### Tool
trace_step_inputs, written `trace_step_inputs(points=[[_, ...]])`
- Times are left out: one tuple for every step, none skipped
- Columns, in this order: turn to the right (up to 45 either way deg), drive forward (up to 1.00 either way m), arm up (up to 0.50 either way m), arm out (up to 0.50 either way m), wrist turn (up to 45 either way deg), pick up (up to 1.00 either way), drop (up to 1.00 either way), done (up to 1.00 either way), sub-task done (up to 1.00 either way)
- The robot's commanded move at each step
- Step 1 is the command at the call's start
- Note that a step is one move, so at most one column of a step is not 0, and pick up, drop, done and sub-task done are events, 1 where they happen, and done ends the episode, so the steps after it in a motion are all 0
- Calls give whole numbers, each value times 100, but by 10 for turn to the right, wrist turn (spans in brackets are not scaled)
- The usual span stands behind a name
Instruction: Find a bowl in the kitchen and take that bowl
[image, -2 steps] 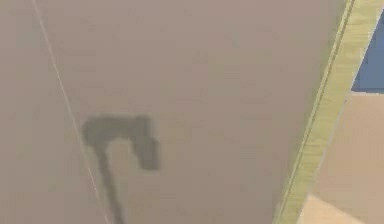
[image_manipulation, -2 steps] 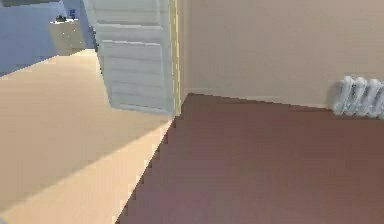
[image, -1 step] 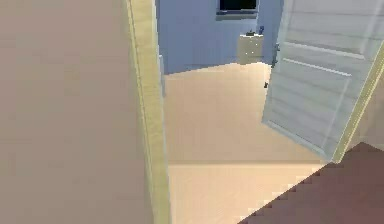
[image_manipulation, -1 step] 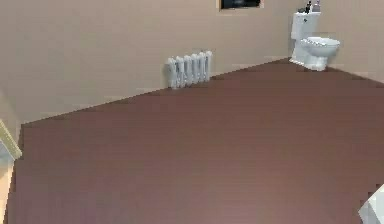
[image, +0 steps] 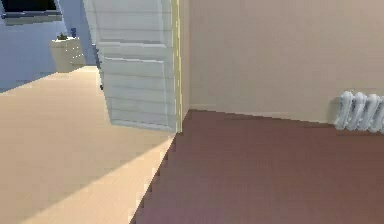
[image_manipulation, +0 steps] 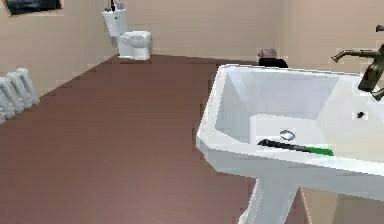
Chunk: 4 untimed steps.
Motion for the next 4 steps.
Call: trace_step_inputs(points=[[30,0,0,0,0,0,0,0,0],[0,30,0,0,0,0,0,0,0],[-210,0,0,0,0,0,0,0,0],[0,60,0,0,0,0,0,0,0]])
